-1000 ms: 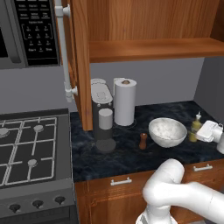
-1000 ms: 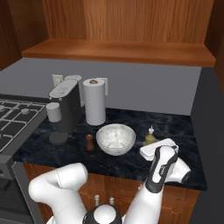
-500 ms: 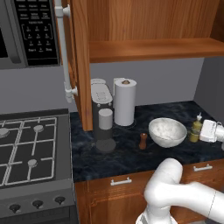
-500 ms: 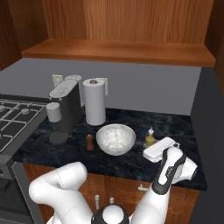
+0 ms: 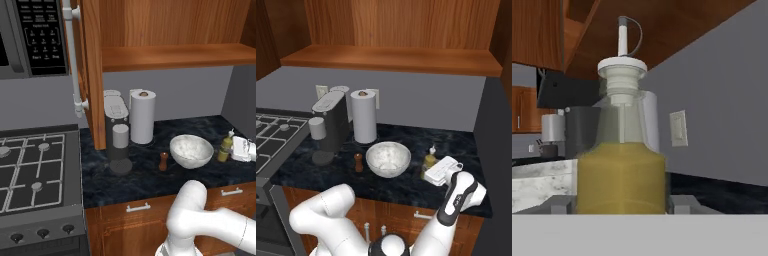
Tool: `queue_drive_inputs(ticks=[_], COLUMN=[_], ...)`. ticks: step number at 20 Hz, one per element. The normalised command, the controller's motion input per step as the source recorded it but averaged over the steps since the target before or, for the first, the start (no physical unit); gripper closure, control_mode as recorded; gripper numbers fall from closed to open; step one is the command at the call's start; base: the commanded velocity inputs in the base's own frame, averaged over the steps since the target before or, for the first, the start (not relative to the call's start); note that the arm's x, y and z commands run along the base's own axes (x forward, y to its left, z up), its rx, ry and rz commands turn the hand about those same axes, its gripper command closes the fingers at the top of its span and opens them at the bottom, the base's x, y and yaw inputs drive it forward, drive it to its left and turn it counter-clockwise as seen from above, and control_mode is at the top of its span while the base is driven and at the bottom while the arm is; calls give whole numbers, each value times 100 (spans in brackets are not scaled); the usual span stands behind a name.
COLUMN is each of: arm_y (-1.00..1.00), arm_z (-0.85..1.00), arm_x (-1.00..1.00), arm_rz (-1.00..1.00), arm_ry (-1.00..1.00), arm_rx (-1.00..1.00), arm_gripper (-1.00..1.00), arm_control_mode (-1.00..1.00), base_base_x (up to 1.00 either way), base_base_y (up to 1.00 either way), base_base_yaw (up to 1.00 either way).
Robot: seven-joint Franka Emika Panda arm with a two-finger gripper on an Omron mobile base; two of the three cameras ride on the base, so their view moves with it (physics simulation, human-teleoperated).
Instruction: Retrieve the bottle and the shaker from the cabinet and place them next to the mixing bowl on the counter. Then add garlic from the fridge to the mixing bowl.
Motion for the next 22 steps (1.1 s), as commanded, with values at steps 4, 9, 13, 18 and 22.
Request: queue_drive_inputs(ticks=[4, 9, 13, 18, 22], arm_y=[0, 10, 29, 30, 12], arm_z=[0, 0, 0, -1, -1], arm_x=[0, 0, 0, 0, 0], arm_rz=[6, 7, 4, 1, 0], arm_ry=[-4, -8, 0, 0, 0], arm_rx=[20, 6, -5, -4, 0], arm_gripper=[100, 100, 100, 100, 100], arm_control_mode=[-100, -100, -100, -100, -100], base_base_x=[0, 0, 0, 0, 0], base_base_y=[0, 0, 0, 0, 0], base_base_yaw=[0, 0, 0, 0, 0])
